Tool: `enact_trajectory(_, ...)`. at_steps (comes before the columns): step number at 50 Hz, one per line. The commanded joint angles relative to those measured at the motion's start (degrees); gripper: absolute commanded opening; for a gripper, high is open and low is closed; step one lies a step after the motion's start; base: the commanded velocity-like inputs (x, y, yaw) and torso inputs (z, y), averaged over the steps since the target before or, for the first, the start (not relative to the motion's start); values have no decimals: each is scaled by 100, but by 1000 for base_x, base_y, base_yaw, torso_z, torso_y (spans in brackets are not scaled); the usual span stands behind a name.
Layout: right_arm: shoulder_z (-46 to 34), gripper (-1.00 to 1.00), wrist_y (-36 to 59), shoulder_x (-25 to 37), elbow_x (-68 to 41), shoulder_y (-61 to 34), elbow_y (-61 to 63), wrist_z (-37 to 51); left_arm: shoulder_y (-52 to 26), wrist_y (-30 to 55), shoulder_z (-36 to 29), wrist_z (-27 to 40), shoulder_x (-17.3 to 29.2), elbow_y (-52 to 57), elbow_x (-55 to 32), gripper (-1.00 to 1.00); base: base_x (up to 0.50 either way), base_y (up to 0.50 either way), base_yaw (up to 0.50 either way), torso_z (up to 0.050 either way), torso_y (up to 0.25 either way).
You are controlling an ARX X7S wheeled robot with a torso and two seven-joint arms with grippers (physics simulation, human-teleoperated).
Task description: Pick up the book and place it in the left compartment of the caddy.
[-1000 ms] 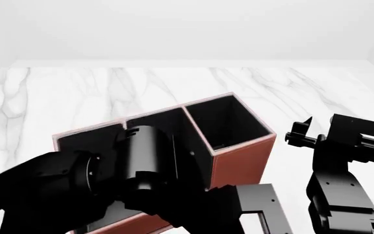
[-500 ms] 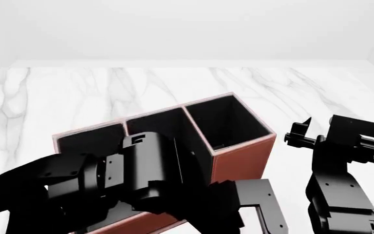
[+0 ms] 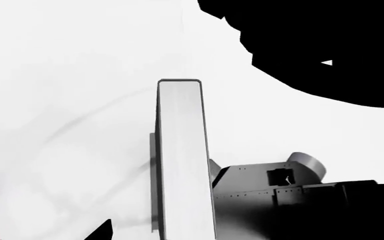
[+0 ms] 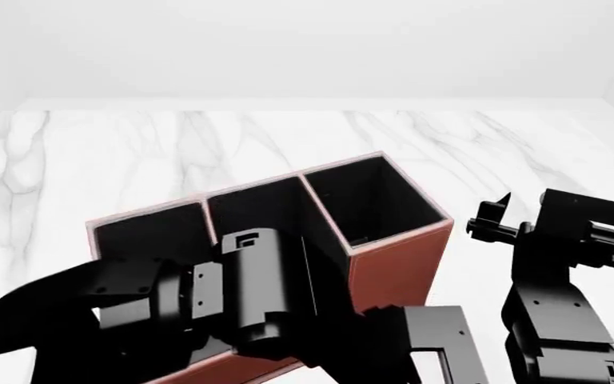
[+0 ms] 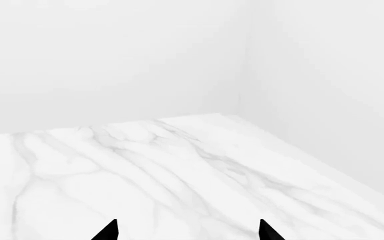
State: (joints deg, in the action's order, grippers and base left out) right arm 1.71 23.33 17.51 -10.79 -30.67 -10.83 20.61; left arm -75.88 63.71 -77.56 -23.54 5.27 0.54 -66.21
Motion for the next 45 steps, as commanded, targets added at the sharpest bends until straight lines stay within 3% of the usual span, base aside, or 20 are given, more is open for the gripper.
enact_trajectory(1,-12,100,-72,7,-3,-8,-95,-1,67,-215,-115,-192,-110,-94,125,100,0,0,0,0,0)
enact_trajectory(45,-32,100,-137,28,-82,52,-42,31,623,-1120,-648,-1065,-242,-1211,725,100,0,0,0,0,0)
